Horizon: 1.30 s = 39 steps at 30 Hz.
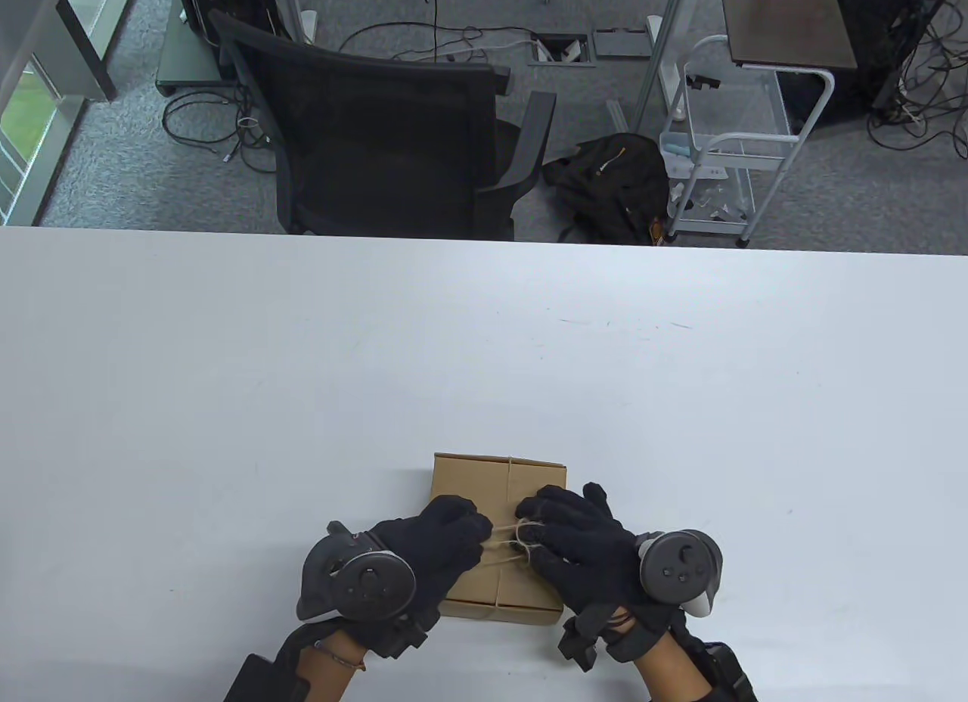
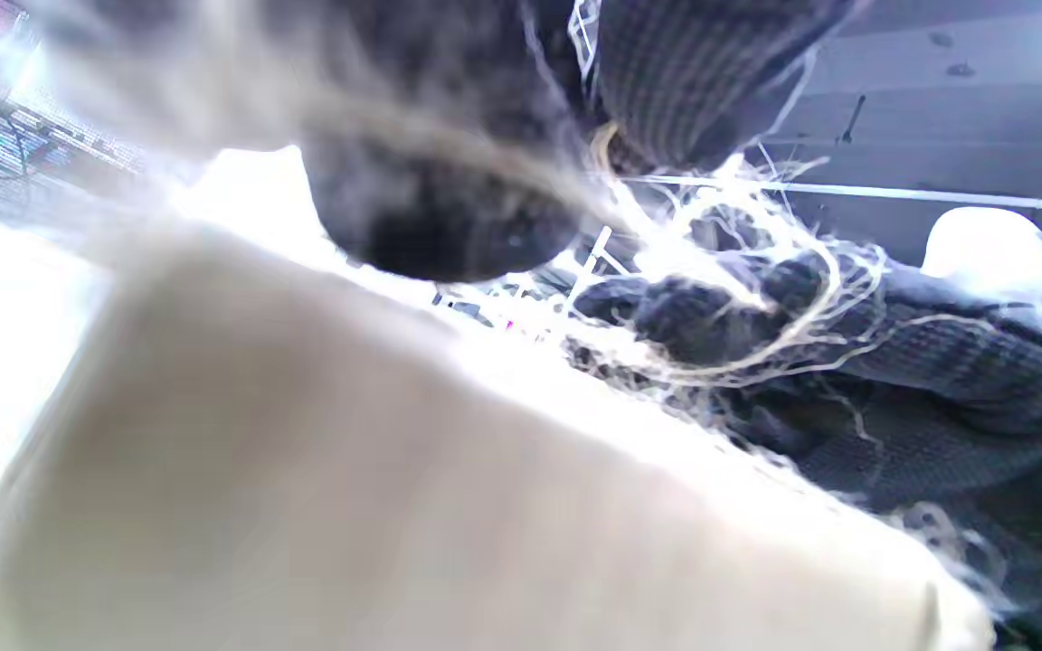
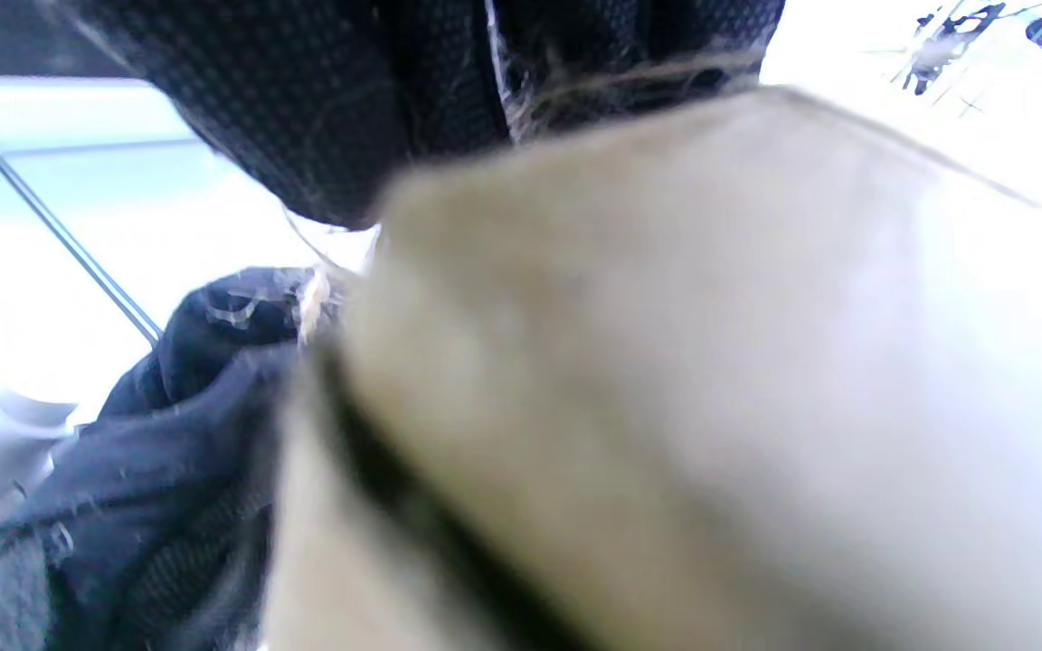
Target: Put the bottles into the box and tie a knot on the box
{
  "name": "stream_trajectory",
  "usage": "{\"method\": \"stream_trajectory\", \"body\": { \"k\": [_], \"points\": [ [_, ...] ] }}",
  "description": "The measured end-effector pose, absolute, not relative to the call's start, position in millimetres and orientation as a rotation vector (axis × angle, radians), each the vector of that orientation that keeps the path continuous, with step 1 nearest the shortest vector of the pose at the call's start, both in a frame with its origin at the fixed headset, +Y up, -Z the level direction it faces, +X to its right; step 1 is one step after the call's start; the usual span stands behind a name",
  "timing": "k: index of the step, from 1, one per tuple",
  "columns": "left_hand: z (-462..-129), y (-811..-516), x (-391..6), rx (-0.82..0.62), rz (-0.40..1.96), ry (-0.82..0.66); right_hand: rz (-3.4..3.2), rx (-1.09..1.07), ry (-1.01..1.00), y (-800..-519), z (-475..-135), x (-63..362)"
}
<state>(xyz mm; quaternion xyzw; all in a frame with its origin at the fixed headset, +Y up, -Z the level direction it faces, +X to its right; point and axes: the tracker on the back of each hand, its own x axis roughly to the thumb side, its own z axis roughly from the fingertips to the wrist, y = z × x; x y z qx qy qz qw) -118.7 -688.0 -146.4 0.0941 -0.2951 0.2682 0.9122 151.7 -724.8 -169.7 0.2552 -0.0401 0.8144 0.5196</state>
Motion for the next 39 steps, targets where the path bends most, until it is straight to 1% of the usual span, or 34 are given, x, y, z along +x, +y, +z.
{"method": "stream_trajectory", "body": {
  "k": [6, 10, 12, 16, 24, 26, 31, 39],
  "points": [
    [-150, -688, -130, 0.181, 0.544, -0.571, 2.062, 0.627, -0.114, -717, -169, 161],
    [-154, -692, -135, 0.168, 0.499, -0.531, 2.205, 0.647, -0.207, -711, -164, 163],
    [-157, -695, -139, 0.140, 0.489, -0.511, 2.294, 0.629, -0.287, -707, -161, 165],
    [-160, -698, -146, 0.135, 0.489, -0.480, 2.424, 0.642, -0.347, -703, -160, 169],
    [-166, -706, -156, 0.122, 0.511, -0.453, 2.607, 0.596, -0.375, -699, -160, 176],
    [-167, -707, -158, 0.114, 0.525, -0.455, 2.638, 0.572, -0.295, -701, -162, 177],
    [-171, -710, -164, 0.090, 0.543, -0.448, 2.652, 0.522, -0.198, -709, -168, 181],
    [-174, -714, -174, 0.073, 0.508, -0.418, 2.628, 0.455, -0.118, -715, -174, 190]
  ]
}}
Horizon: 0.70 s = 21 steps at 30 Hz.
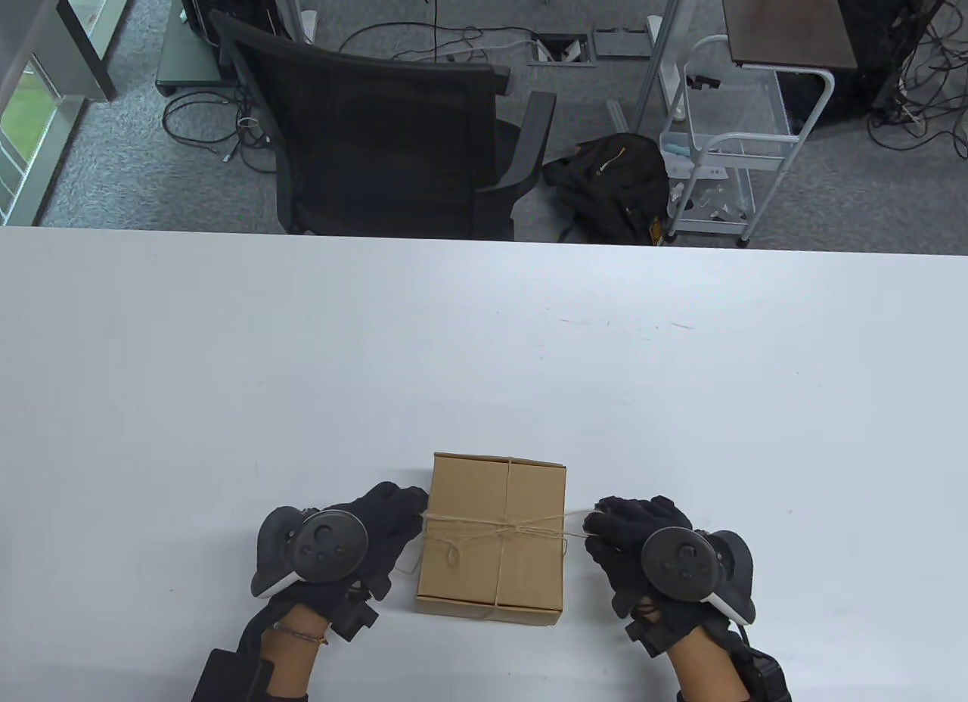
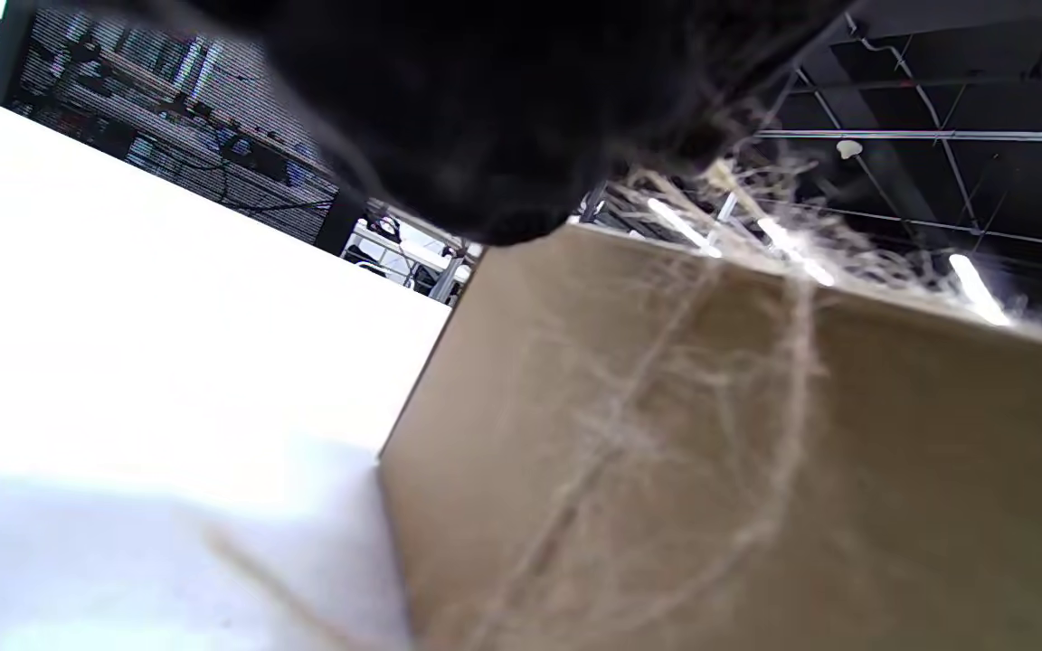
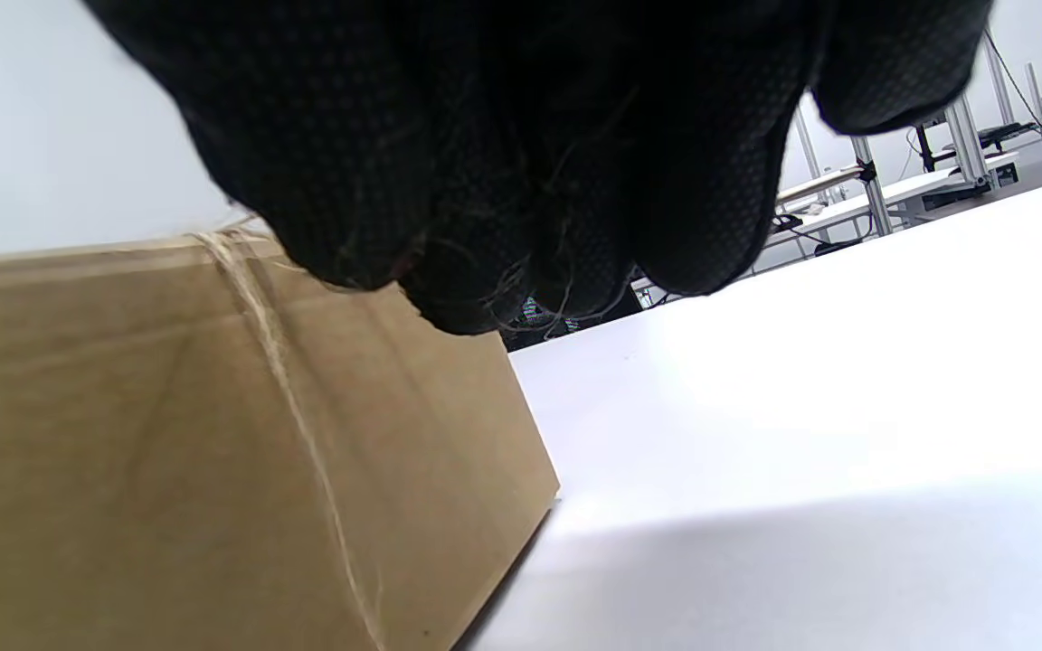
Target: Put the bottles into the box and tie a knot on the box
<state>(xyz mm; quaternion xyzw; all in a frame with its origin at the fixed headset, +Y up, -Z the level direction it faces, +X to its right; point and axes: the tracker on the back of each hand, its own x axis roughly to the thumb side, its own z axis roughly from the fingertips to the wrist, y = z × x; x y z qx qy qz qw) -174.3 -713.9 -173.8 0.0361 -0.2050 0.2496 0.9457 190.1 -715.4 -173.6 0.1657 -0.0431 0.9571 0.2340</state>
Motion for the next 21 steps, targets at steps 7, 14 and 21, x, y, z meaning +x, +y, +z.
{"method": "stream_trajectory", "body": {
  "k": [7, 14, 21],
  "points": [
    [-178, -720, -185, 0.020, 0.536, -0.410, 2.648, 0.432, -0.067, -716, -176, 195],
    [-181, -726, -191, -0.037, 0.548, -0.412, 2.608, 0.426, 0.050, -722, -180, 198],
    [-181, -728, -198, 0.005, 0.524, -0.339, 2.641, 0.295, 0.163, -739, -188, 213]
  ]
}}
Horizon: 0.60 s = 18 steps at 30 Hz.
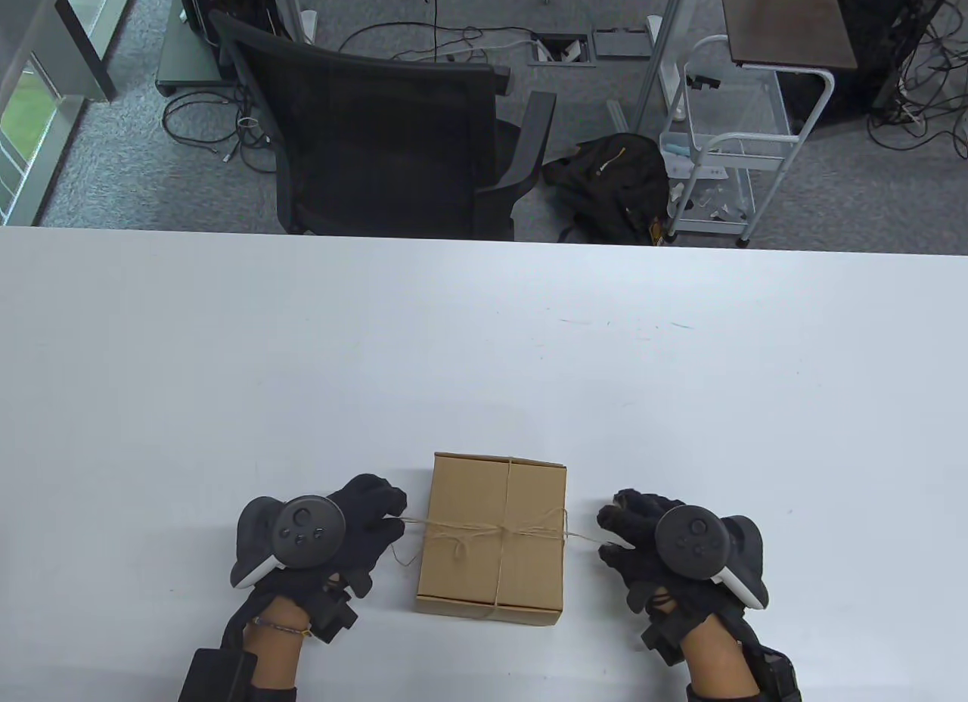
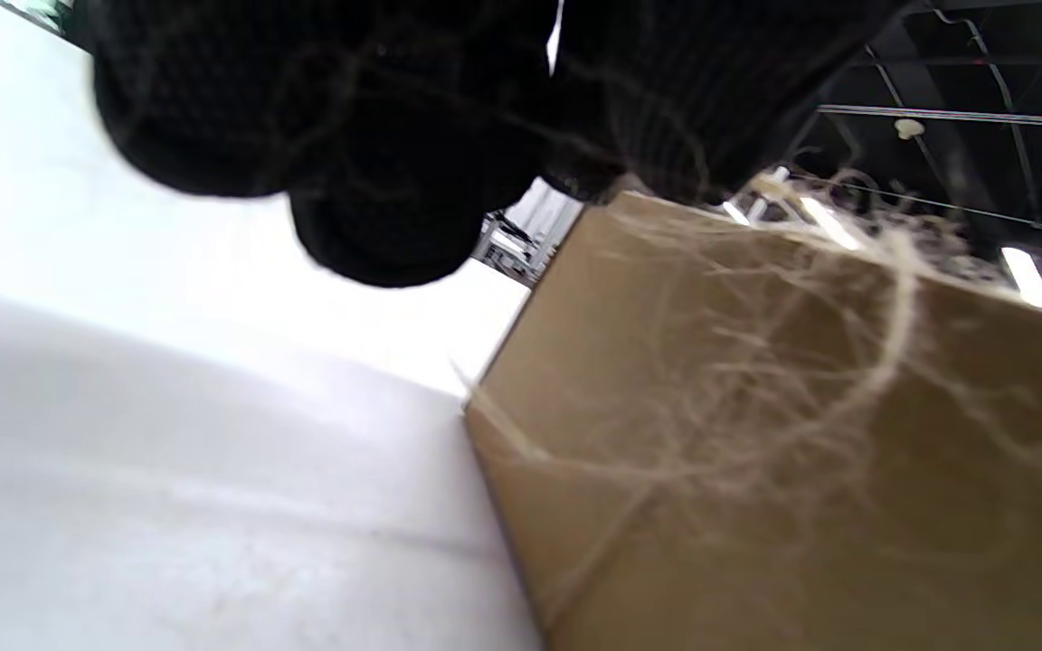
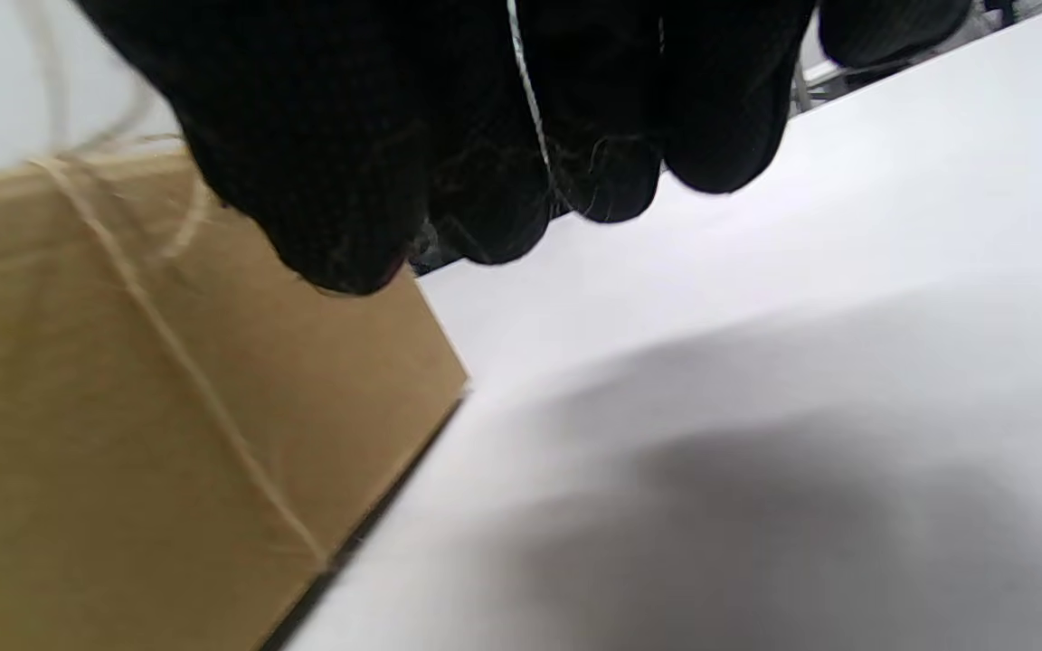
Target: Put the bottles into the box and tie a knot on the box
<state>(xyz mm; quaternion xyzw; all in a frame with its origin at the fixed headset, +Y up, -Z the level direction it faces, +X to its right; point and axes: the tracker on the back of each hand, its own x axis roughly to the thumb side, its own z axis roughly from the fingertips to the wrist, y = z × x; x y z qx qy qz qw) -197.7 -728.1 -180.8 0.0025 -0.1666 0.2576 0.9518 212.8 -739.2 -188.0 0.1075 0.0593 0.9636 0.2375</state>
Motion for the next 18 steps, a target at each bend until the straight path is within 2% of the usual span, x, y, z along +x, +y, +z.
{"method": "stream_trajectory", "body": {
  "k": [5, 9, 14, 18],
  "points": [
    [-184, -732, -213, 0.069, 0.382, -0.161, 2.691, 0.183, 0.153, -753, -194, 226],
    [-186, -741, -220, 0.016, 0.335, -0.080, 2.654, 0.219, 0.116, -765, -199, 234],
    [-189, -759, -213, -0.115, 0.358, -0.154, 2.652, 0.291, 0.091, -775, -200, 230],
    [-190, -767, -205, -0.191, 0.344, -0.155, 2.695, 0.294, 0.102, -777, -200, 225]
  ]
}}
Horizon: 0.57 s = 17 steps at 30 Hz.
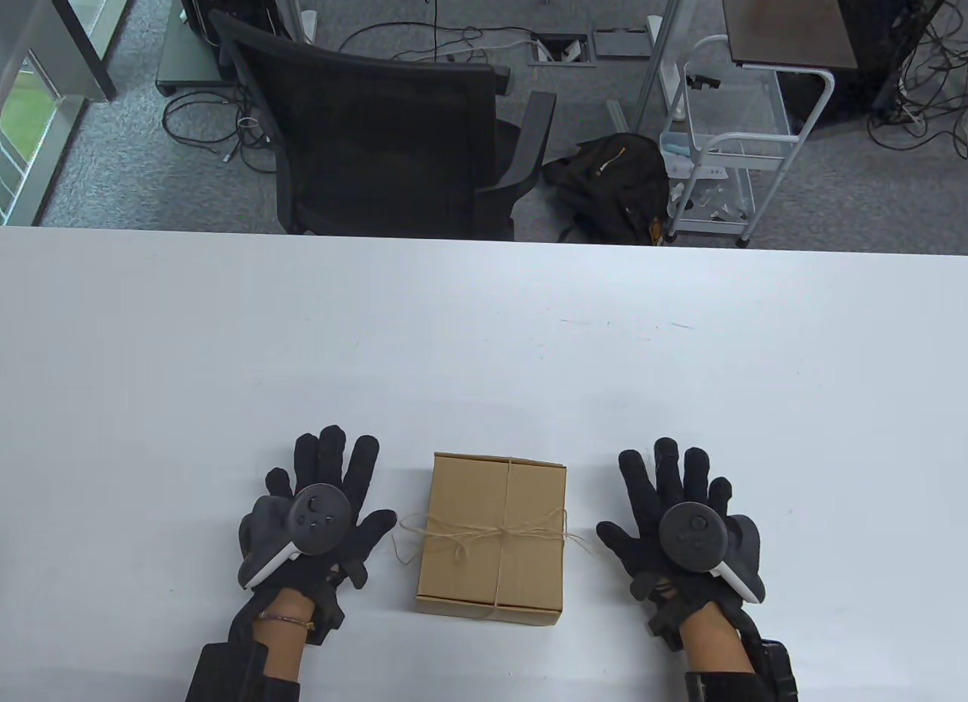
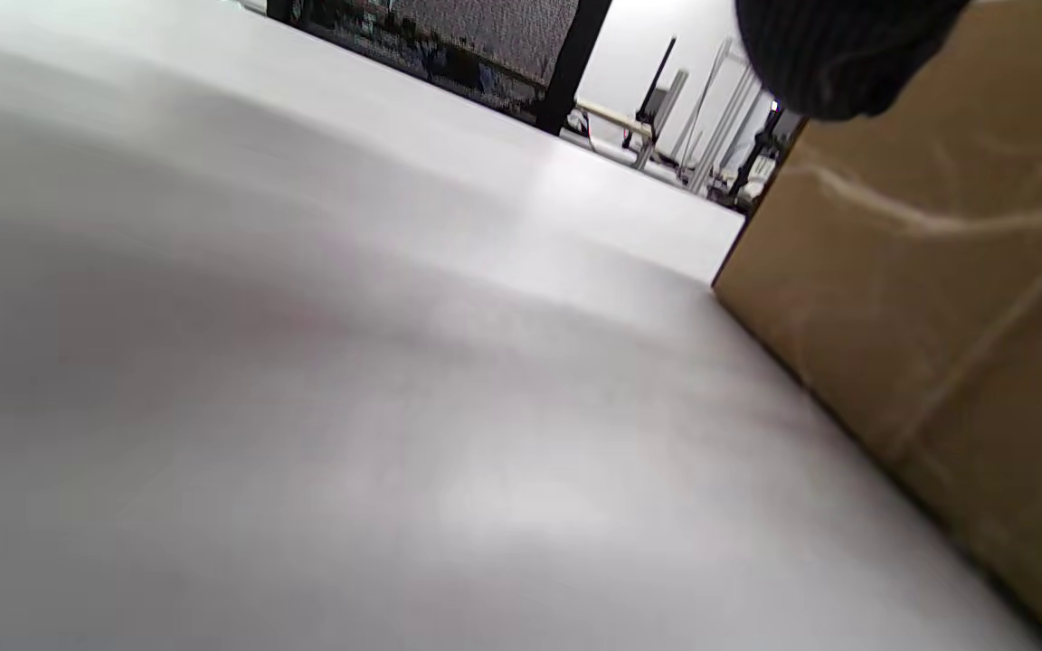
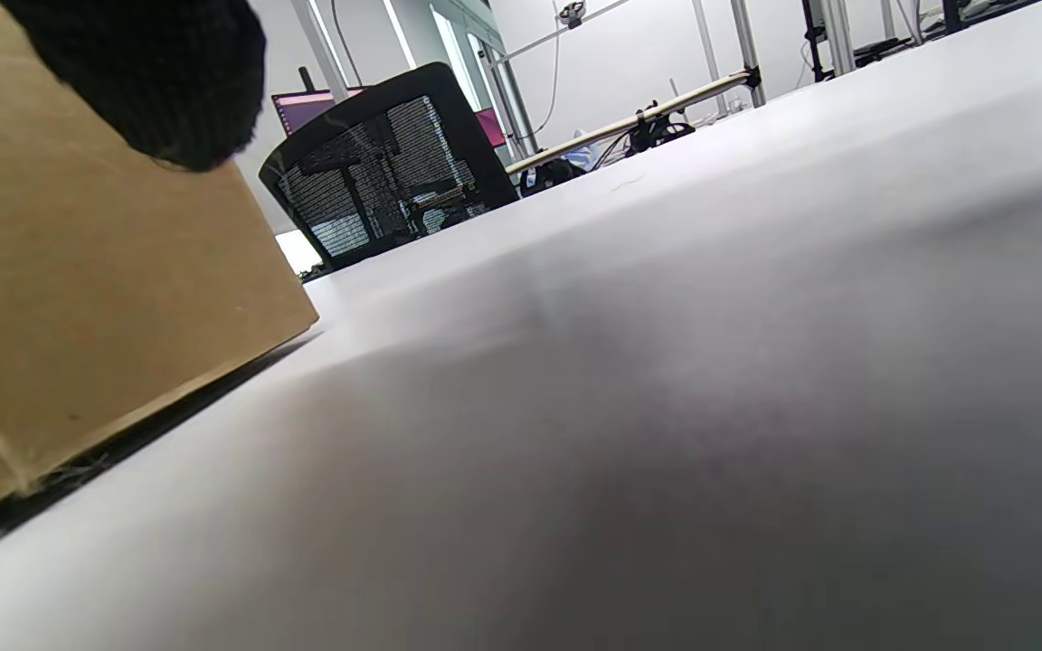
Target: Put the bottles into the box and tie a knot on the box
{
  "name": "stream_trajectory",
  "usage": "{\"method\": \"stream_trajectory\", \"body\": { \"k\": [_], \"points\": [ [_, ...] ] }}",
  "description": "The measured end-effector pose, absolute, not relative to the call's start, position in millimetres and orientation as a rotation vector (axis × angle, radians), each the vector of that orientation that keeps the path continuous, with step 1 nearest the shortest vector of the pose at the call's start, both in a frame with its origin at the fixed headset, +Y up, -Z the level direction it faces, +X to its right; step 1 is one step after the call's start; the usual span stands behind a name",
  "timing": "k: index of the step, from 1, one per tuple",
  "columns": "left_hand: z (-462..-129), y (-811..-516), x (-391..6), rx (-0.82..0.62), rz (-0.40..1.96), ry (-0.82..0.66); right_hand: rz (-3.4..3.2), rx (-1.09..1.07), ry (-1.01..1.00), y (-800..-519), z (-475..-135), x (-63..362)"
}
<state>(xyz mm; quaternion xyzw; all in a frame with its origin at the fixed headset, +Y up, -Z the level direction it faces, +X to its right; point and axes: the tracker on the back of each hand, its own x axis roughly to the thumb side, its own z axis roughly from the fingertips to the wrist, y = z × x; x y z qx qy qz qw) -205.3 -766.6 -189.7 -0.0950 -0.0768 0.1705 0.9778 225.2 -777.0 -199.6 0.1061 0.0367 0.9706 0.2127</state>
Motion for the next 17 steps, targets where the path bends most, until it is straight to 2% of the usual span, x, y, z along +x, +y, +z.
{"method": "stream_trajectory", "body": {
  "k": [17],
  "points": [
    [-187.7, -764.8, -200.2, -0.179, 0.324, -0.174, 2.691, 0.262, 0.146, -779.2, -199.2, 222.8]
  ]
}}
